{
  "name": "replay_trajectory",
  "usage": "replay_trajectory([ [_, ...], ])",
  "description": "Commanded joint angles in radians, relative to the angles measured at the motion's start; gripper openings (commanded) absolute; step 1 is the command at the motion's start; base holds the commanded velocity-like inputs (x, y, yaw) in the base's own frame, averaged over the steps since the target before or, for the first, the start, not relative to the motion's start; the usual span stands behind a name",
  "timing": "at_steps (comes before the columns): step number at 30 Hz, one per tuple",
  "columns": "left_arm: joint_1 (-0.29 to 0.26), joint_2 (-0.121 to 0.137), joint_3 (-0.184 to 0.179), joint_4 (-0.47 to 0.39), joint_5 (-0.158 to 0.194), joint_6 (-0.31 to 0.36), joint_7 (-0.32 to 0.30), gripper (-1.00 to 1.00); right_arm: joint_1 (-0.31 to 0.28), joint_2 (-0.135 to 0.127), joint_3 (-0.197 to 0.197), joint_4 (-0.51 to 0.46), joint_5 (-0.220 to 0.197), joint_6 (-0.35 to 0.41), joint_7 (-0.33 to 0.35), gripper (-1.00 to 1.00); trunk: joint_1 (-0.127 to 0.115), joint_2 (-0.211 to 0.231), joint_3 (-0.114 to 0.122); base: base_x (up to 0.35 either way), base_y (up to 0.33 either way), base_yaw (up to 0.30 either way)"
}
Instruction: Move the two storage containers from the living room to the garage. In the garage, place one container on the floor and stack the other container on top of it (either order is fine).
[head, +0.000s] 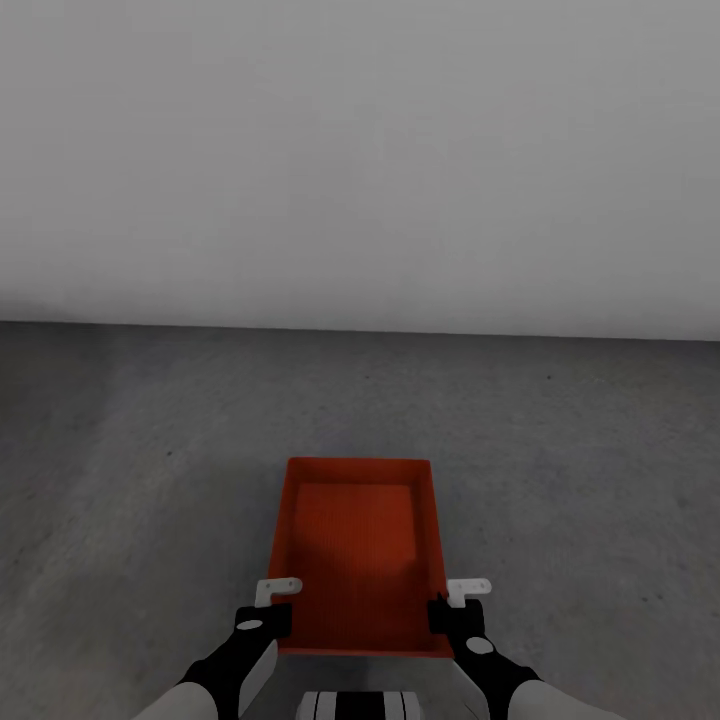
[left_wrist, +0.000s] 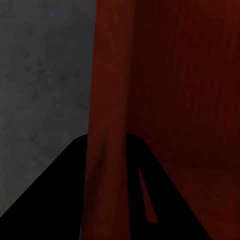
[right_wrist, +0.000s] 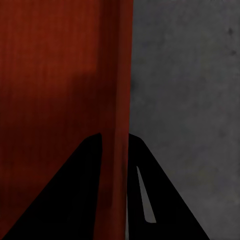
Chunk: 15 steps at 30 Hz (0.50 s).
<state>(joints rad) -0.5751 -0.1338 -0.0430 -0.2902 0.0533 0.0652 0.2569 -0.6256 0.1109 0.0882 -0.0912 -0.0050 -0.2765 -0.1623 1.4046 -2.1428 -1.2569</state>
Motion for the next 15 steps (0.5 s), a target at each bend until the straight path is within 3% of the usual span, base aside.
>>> replay_trajectory([
  [1,0.000,-0.003,0.018,-0.006,-0.018,0.007,0.012,-1.00,0.000,0.004,-0.028,0.004,-0.017,-0.005,-0.013,-1.00,0.000,0.000,-0.001,0.000,0.000,0.000],
  [4,0.000,-0.003,0.018,-0.006,-0.018,0.007,0.012,-1.00,0.000,0.004,-0.028,0.004,-0.017,-0.005,-0.013,-1.00,0.000,0.000,-0.001,0.000,0.000,0.000],
  [11,0.000,-0.003,0.018,-0.006,-0.018,0.007,0.012,-1.00,0.000,0.004,-0.028,0.004,-0.017,-0.006,-0.013,-1.00,0.027,-0.049,-0.022,0.000,0.000,0.000],
  [15,0.000,-0.003,0.018,-0.006,-0.018,0.007,0.012,-1.00,0.000,0.004,-0.028,0.004,-0.017,-0.006,-0.013,-1.00,0.027,-0.049,-0.022,0.000,0.000,0.000],
])
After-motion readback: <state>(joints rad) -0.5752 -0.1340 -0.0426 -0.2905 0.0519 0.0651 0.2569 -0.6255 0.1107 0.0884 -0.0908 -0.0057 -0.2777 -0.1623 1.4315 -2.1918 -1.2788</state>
